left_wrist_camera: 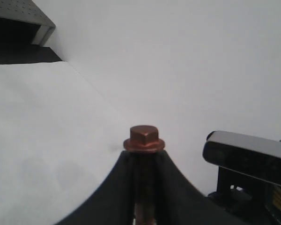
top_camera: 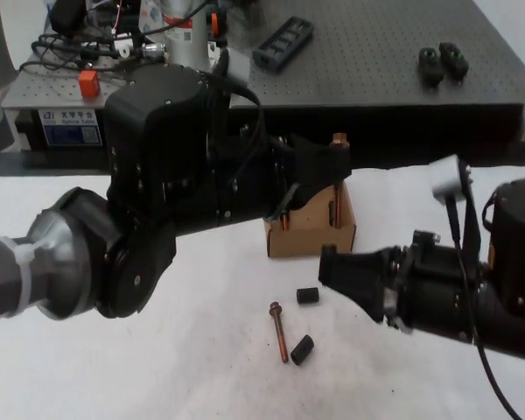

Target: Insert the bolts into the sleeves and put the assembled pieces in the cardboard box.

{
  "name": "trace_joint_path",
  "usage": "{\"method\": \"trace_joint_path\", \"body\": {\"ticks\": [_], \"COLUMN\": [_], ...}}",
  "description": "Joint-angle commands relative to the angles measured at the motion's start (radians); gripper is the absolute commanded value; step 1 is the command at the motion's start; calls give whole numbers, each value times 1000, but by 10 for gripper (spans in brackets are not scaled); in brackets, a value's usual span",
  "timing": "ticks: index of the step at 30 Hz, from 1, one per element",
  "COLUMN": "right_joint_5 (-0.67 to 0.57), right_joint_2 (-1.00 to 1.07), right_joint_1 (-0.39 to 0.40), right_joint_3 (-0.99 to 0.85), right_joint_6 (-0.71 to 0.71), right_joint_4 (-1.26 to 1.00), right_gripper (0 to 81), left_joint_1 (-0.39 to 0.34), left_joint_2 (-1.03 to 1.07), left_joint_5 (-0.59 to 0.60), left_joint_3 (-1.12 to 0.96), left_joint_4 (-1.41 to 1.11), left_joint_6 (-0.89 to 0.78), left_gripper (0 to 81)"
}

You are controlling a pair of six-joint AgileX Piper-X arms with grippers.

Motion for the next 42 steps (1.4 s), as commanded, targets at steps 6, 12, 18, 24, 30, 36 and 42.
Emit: {"method": "trace_joint_path", "body": {"ticks": [6,12,18,24,30,36,42], "right_joint_5": [13,13,13,42,63,99,96], "right_joint_2": [1,-6,-25,-25,-25,-25,-25], "right_joint_1": [-2,-2,-2,-5,-5,-5,-5], "right_joint_3": [-13,-10,-11,-11,-11,-11,-11], "right_joint_6": [4,4,-37,-37,-37,-52,-79], "right_joint_4": [-62,-64,19,-35,-79,-116,-136], "right_gripper": [27,27,27,27,27,27,27], "left_joint_1": [0,0,0,0,0,0,0], "left_joint_2": [-11,-11,-11,-11,-11,-11,-11], "left_joint_5": [9,-15,-33,-33,-36,-36,-20], "left_joint_3": [-2,-2,-2,-2,-2,-2,-2], "left_joint_4": [-32,-32,-32,-32,-32,-32,15], "left_joint_6": [6,25,27,27,27,27,27], "left_gripper": [6,6,6,6,6,6,13]}}
